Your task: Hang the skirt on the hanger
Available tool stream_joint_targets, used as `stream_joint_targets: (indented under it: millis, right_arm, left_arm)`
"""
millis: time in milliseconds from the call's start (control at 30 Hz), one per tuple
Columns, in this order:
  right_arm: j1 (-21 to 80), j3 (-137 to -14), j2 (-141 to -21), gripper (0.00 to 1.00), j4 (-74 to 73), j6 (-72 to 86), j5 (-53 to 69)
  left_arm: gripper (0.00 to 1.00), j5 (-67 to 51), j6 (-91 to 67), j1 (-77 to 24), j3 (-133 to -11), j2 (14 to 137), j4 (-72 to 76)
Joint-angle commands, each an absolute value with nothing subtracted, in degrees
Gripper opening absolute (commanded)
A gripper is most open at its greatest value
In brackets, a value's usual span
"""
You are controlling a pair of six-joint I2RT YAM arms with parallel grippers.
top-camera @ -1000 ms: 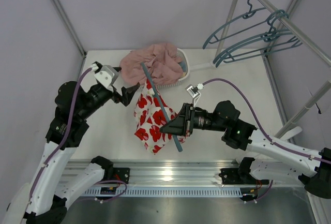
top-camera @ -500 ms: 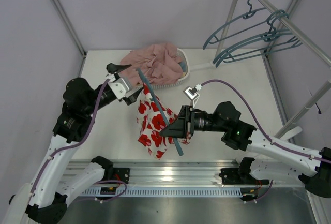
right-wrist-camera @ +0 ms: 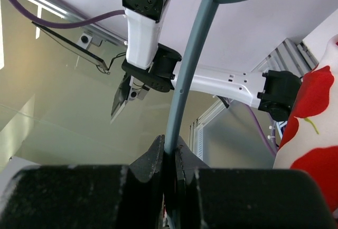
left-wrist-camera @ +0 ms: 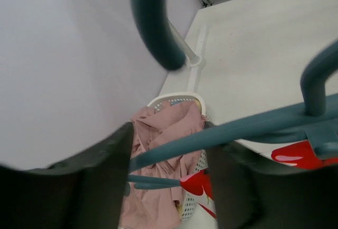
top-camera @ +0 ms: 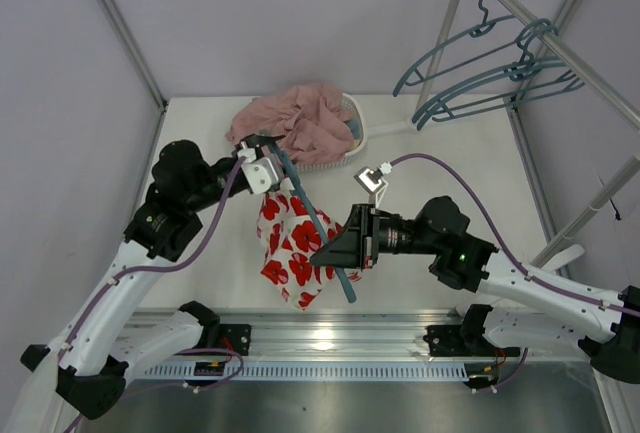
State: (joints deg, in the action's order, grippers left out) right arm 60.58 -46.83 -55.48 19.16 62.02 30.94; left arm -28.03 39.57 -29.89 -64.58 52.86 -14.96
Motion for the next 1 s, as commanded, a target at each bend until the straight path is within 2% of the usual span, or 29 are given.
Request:
stream_joint_targets:
  millis: [0,67,100,267,300,333,467,500,567,600,700,967]
  right_arm:
    - [60.82,-48.25,-54.14,0.00,24.26,62.31,32.61]
    - [60.64,-48.60,-54.23,0.00,22.77,61.70,32.43]
    - [60.47,-48.69,-54.32,0.00,22.24,61.61,32.34]
    - [60.12,-49.92,-53.70,0.00,16.11,60.39,29.36]
    - [60.03,-50.27,-53.35,0.00,14.78,59.86,28.75]
    - [59.77,-50.80,-53.00,0.01,12.94,59.33,27.17]
    - [59.68,-54.57,-51.68,0.20,-0.74,54.50,20.33]
    - [59.68,-56.41,-51.51,0.30,-3.75,52.32,18.91]
    - [59.50,-58.61,-51.15,0.38,-10.76,50.20,13.83]
    - [59.33,-59.75,-51.15,0.47,-12.55,48.18,12.32]
    - [59.06,-64.33,-51.15,0.57,-17.92,45.62,7.23]
    - [59.15,-75.83,-53.96,0.69,-26.01,31.05,-2.01]
  left_arm:
    - [0.53,-28.65,42.10,-30.50,-63.90,52.38,-7.92]
    - [0.42,-28.92,41.57,-30.41,-63.02,51.86,-6.86]
    - [0.34,-29.00,41.40,-30.41,-62.58,51.68,-5.81]
    - [0.22,-27.96,42.19,-30.41,-61.09,51.24,-5.62]
    - [0.14,-27.51,42.45,-30.41,-60.56,50.98,-5.19]
    - [0.13,-26.73,42.54,-30.41,-59.69,50.72,-4.58]
    - [0.11,-24.79,42.89,-30.41,-57.22,48.87,-1.50]
    - [0.11,-24.61,43.15,-30.41,-56.78,48.17,-1.15]
    - [0.11,-24.26,43.68,-30.41,-56.43,47.64,-0.79]
    - [0.11,-24.08,44.03,-30.41,-56.51,47.55,-0.97]
    - [0.11,-23.64,45.08,-30.41,-56.51,47.37,-1.41]
    - [0.11,-22.06,48.69,-30.41,-58.09,48.60,-5.26]
